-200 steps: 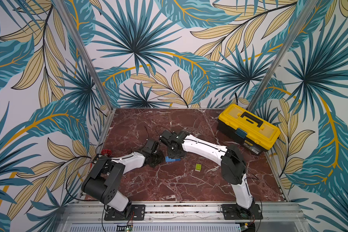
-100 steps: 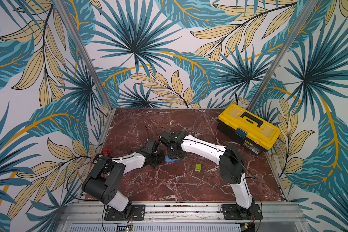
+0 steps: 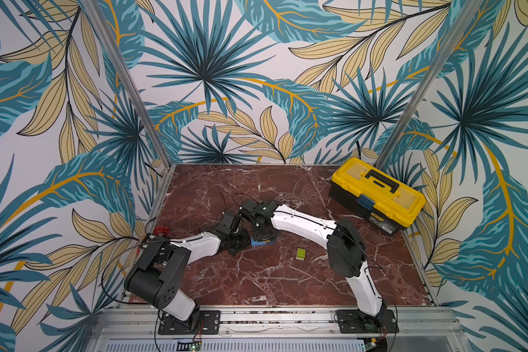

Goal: Assemble the number 4 with lego
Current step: Assemble the lego brick with the lego brick.

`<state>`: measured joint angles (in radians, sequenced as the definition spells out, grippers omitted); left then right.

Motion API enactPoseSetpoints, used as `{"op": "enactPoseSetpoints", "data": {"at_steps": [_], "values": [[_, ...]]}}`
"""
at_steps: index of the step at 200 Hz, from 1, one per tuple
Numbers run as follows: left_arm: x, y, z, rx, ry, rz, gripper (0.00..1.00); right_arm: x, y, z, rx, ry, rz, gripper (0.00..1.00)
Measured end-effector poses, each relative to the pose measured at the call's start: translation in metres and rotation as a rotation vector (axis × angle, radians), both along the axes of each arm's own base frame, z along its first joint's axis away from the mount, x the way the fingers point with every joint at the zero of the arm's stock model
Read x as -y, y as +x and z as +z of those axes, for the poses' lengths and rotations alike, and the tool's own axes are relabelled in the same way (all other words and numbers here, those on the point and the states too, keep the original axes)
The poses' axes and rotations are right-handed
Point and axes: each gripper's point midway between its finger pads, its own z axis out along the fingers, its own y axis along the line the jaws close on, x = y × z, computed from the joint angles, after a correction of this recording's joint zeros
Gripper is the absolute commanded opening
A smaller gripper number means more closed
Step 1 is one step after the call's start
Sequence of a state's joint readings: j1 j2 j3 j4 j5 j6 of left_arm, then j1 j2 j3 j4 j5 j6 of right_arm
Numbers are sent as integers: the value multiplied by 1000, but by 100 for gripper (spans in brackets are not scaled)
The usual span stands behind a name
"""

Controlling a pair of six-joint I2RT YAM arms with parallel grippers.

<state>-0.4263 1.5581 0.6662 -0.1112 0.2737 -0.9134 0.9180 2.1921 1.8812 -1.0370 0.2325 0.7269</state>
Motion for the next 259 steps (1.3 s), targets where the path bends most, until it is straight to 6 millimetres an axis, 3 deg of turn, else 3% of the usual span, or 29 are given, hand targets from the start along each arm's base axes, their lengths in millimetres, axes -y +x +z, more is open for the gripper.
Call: {"op": "enactPoseSetpoints", "data": {"at_steps": [259], "values": [[-6,0,-1,-1,-8,19,0,2,3,-24,-95,-3,-48,3]]}}
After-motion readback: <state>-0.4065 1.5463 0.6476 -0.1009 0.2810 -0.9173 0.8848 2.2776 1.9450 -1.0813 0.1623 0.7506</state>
